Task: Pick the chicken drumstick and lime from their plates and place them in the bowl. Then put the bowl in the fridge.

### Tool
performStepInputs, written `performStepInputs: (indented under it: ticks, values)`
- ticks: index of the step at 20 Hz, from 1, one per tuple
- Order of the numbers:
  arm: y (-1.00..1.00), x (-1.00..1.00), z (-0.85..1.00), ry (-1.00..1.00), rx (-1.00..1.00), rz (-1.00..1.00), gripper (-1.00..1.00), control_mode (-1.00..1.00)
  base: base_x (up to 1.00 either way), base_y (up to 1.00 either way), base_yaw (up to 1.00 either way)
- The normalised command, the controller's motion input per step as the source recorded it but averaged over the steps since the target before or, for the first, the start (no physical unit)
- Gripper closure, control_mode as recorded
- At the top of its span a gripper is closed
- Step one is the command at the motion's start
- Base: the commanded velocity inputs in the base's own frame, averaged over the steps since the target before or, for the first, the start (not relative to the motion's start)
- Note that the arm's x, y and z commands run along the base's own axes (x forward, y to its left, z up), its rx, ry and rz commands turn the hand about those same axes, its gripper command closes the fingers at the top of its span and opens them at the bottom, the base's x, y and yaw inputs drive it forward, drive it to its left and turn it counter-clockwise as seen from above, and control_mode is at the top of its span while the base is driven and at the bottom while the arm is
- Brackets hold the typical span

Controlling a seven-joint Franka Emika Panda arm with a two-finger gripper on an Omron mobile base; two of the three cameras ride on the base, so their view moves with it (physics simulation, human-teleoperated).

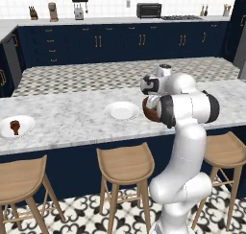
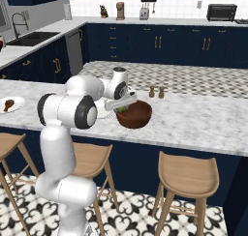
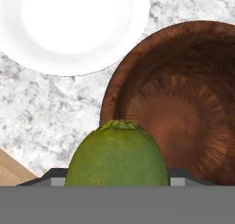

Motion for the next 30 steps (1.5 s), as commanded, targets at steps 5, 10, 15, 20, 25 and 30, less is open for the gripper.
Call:
performStepInputs:
  ticks: [5, 10, 15, 20, 25, 30]
  values:
    - [-0.46, 0.98, -0.02, 0.05, 0.0, -0.01, 1.0, -1.0, 0.0, 0.0, 0.0]
    - [-0.06, 0.43, -0.59, 0.02, -0.02, -0.06, 1.0, -1.0, 0.0, 0.0, 0.0]
    - [0.0, 0.23, -0.75, 0.07, -0.01, -0.08, -1.0, -1.0, 0.0, 0.0, 0.0]
    - [-0.07, 0.13, -0.08, 0.03, 0.0, -0.03, -1.0, -1.0, 0.0, 0.0, 0.0]
    - [-0.07, -0.09, 0.08, 0.05, 0.0, 0.0, -1.0, -1.0, 0.0, 0.0, 0.0]
    - [0.02, -0.46, 0.57, 0.0, 0.02, 0.0, -1.0, -1.0, 0.0, 0.0, 0.0]
